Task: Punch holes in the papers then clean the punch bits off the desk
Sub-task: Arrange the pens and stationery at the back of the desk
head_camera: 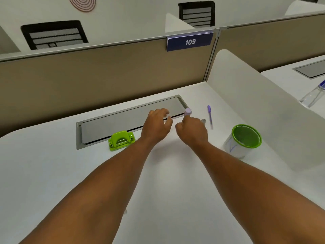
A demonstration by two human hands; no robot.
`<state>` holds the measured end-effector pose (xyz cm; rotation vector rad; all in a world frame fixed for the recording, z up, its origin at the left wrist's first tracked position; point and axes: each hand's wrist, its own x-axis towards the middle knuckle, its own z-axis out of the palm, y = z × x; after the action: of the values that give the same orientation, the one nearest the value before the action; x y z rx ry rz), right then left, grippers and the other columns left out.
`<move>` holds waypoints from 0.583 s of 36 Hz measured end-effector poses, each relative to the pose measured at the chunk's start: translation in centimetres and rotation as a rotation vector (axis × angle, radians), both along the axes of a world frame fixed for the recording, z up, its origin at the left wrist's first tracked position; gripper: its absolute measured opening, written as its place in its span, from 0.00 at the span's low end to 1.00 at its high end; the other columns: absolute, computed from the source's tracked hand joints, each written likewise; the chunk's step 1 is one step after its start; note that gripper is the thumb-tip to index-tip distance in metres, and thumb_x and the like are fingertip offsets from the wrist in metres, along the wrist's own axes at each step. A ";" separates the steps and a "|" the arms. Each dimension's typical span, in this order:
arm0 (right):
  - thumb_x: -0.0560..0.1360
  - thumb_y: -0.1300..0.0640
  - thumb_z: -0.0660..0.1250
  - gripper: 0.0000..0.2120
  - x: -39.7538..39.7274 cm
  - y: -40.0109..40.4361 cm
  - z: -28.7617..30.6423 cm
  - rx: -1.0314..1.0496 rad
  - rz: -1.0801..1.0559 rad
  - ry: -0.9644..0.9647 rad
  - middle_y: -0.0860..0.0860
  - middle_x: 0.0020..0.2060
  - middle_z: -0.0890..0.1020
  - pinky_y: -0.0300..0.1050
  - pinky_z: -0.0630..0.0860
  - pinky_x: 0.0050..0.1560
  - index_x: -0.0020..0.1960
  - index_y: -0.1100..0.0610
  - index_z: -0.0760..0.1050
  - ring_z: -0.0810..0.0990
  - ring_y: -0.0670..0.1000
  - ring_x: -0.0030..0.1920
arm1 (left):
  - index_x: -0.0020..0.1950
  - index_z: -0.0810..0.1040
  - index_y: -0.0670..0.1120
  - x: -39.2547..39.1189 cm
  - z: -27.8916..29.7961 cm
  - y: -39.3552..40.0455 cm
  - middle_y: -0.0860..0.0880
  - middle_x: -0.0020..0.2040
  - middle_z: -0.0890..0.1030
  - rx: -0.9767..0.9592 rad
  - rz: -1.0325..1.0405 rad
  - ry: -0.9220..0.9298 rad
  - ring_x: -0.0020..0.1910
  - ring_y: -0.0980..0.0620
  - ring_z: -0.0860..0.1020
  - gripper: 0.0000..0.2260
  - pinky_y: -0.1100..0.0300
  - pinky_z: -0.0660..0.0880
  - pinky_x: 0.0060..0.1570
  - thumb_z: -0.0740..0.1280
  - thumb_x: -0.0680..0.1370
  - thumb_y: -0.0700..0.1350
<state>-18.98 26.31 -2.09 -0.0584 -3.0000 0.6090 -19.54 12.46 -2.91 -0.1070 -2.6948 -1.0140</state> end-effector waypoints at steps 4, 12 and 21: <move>0.77 0.47 0.58 0.15 3.8 -4.1 -0.1 0.005 0.137 -0.085 0.54 0.45 0.82 0.44 0.75 0.42 0.52 0.57 0.76 0.80 0.54 0.44 | 0.59 0.79 0.46 4.0 0.0 -2.8 0.48 0.51 0.82 -0.033 0.080 -0.014 0.51 0.50 0.77 0.12 0.59 0.73 0.46 0.63 0.79 0.47; 0.75 0.44 0.61 0.18 12.4 -11.0 -1.1 -0.021 0.405 -0.227 0.54 0.50 0.82 0.47 0.77 0.49 0.54 0.56 0.78 0.80 0.57 0.51 | 0.55 0.80 0.48 12.6 -0.5 -9.2 0.51 0.48 0.82 -0.020 0.287 -0.088 0.46 0.49 0.79 0.09 0.56 0.76 0.45 0.64 0.77 0.47; 0.77 0.44 0.65 0.18 18.8 -16.0 -2.3 0.101 0.529 -0.305 0.55 0.50 0.81 0.44 0.69 0.43 0.55 0.58 0.76 0.80 0.56 0.51 | 0.65 0.76 0.47 20.7 -2.5 -15.0 0.47 0.63 0.79 -0.140 0.342 -0.273 0.62 0.47 0.75 0.14 0.52 0.76 0.59 0.64 0.79 0.47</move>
<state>-0.18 10.32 -4.40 0.7329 -3.3435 0.5203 1.20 -2.52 -5.45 0.4831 -2.8828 -0.7838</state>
